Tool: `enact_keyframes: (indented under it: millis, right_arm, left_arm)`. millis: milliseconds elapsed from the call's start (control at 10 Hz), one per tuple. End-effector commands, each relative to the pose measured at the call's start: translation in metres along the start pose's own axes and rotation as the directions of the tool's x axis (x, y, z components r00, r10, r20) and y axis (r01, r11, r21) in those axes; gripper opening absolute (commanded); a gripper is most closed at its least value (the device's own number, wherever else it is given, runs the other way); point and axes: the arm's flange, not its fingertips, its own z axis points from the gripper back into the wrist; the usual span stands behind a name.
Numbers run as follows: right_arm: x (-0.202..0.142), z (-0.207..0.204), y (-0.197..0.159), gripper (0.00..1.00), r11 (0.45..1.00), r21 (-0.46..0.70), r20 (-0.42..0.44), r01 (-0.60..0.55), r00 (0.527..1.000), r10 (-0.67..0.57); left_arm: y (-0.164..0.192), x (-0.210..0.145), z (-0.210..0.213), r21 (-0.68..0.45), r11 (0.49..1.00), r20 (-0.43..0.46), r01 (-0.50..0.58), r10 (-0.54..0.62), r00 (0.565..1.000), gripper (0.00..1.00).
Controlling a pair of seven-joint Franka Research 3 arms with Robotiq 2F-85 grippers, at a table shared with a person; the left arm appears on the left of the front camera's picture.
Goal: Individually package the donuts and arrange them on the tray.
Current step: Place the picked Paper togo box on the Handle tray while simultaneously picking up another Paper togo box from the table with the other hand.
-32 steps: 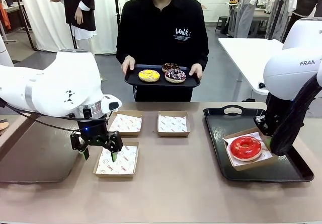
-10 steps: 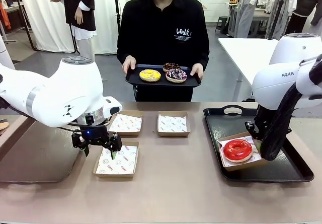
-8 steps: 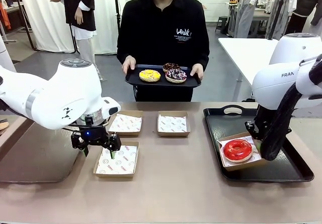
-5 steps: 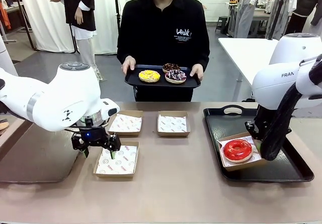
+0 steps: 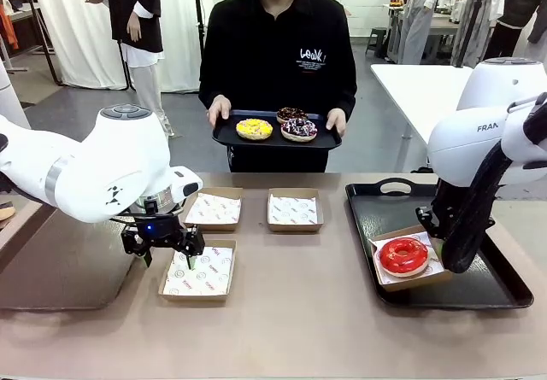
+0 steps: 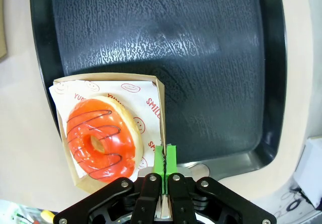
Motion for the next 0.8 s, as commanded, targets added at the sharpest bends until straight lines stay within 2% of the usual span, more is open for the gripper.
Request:
enact_keyframes:
  millis: [0, 100, 200, 300, 400, 500, 600, 700]
  right_arm:
    - [0.0033, -0.0027, 0.0013, 0.01, 1.0, -0.025, -0.008, 0.002, 1.0, -0.002]
    - [0.0033, -0.0038, 0.0016, 0.36, 1.0, -0.026, -0.008, -0.011, 1.0, 0.01]
    - [0.0033, -0.0042, 0.0018, 0.59, 0.999, -0.029, -0.006, -0.017, 1.0, 0.016]
    - [0.0035, -0.0044, 0.002, 0.95, 0.999, -0.03, -0.007, -0.018, 1.0, 0.018]
    - [0.0035, -0.0044, 0.0018, 1.0, 0.999, -0.029, -0.008, -0.016, 1.0, 0.016]
    - [0.0035, -0.0041, 0.0019, 1.0, 1.0, -0.027, -0.007, -0.015, 1.0, 0.015]
    - [0.0034, -0.004, 0.0021, 1.0, 1.0, -0.027, -0.007, -0.016, 1.0, 0.016]
    - [0.0031, -0.0033, 0.0026, 0.93, 1.0, -0.024, -0.005, -0.015, 1.0, 0.015]
  left_arm:
    - [-0.002, -0.0005, -0.004, 0.003, 1.0, 0.024, -0.022, 0.022, 0.999, 0.54]
    - [-0.0017, -0.0005, -0.0041, 0.004, 1.0, 0.019, -0.019, 0.019, 1.0, 0.34]
    - [-0.0015, -0.0004, -0.0046, 0.003, 1.0, 0.016, -0.019, 0.019, 1.0, 0.0]
    - [-0.0013, -0.0004, -0.005, 0.002, 1.0, 0.014, -0.016, 0.016, 1.0, 0.0]
    - [-0.0014, -0.0005, -0.0055, 0.001, 1.0, 0.012, -0.016, 0.016, 1.0, 0.0]
    - [-0.0012, -0.0004, -0.0057, -0.001, 1.0, 0.009, -0.016, 0.016, 1.0, 0.09]
    - [-0.0008, -0.0004, -0.0056, -0.002, 1.0, 0.006, -0.015, 0.015, 1.0, 0.0]
    - [-0.0004, -0.0006, -0.0049, -0.003, 1.0, 0.006, -0.016, 0.016, 1.0, 0.0]
